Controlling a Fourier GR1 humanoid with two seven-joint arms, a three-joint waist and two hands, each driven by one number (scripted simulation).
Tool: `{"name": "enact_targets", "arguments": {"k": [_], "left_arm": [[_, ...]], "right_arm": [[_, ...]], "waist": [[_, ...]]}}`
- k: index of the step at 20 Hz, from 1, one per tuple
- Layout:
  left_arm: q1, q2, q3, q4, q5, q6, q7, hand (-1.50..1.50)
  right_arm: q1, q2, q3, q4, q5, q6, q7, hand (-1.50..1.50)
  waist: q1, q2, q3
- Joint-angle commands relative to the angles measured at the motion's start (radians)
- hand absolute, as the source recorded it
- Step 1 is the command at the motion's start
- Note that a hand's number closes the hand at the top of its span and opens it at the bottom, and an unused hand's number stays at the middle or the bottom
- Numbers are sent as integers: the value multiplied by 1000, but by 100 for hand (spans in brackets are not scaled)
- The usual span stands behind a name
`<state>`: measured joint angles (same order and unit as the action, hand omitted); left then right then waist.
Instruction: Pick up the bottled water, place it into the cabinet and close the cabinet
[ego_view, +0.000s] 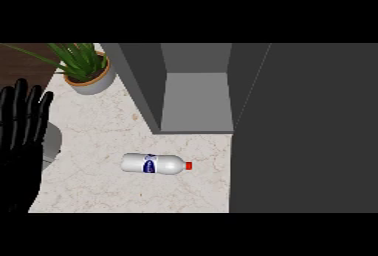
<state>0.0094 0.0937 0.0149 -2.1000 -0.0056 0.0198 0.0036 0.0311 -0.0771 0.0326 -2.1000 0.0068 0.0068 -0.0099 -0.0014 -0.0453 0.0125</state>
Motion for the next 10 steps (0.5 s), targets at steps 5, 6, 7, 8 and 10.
{"name": "enact_targets", "arguments": {"k": [5,6,7,8,10], "left_arm": [[7,279,-302,83,-516,-177,13,-150],[4,314,-335,106,-560,-207,23,-150],[48,271,-366,165,-600,-172,95,-150],[56,264,-412,180,-661,-162,120,-150],[48,231,-501,232,-768,-142,181,-150]], "right_arm": [[33,-37,13,-1,19,35,13,-150],[36,-38,27,1,23,41,18,-150],[46,-6,81,-1,-49,75,48,-150],[59,-2,88,-6,-61,80,56,-150],[72,-8,103,-15,-79,100,70,-150]], "waist": [[-89,50,14],[-109,55,21],[-77,61,11],[-79,53,7],[-94,49,2]]}}
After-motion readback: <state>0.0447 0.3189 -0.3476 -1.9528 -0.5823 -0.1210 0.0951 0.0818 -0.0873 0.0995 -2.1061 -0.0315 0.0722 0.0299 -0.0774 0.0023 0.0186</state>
